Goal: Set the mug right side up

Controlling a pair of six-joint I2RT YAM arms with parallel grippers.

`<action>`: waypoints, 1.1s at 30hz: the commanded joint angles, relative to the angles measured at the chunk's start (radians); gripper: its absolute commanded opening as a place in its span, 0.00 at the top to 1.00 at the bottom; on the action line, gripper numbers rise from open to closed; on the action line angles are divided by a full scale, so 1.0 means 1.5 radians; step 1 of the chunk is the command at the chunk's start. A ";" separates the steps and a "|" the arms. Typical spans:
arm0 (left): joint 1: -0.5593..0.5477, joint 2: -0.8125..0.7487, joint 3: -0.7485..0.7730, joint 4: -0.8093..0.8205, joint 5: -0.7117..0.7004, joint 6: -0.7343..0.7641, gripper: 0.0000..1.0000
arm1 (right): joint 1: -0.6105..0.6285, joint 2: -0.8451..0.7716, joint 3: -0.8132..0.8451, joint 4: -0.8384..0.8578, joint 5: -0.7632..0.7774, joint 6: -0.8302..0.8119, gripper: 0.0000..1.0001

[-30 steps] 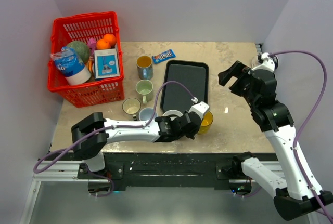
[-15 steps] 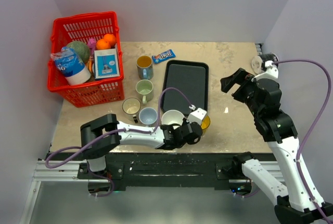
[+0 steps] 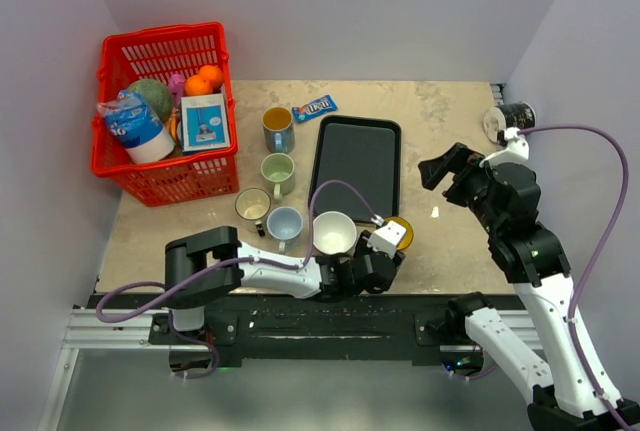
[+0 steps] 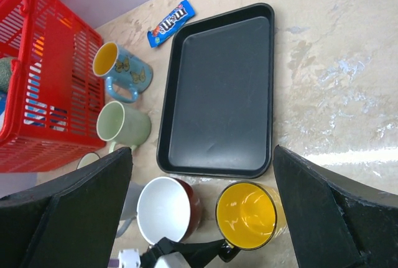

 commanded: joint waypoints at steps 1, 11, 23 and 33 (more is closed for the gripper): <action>-0.029 -0.024 -0.003 0.052 -0.058 0.004 0.28 | -0.001 -0.033 -0.001 0.029 -0.022 -0.020 0.01; -0.069 -0.169 0.072 -0.132 -0.117 0.026 0.01 | -0.001 -0.034 0.081 -0.011 -0.022 -0.070 0.01; -0.078 -0.495 0.148 -0.519 -0.241 -0.039 0.01 | -0.002 -0.025 0.195 -0.080 0.036 -0.127 0.01; -0.078 -0.686 0.130 -0.639 -0.321 -0.066 0.01 | -0.001 -0.060 0.175 -0.059 0.048 -0.127 0.01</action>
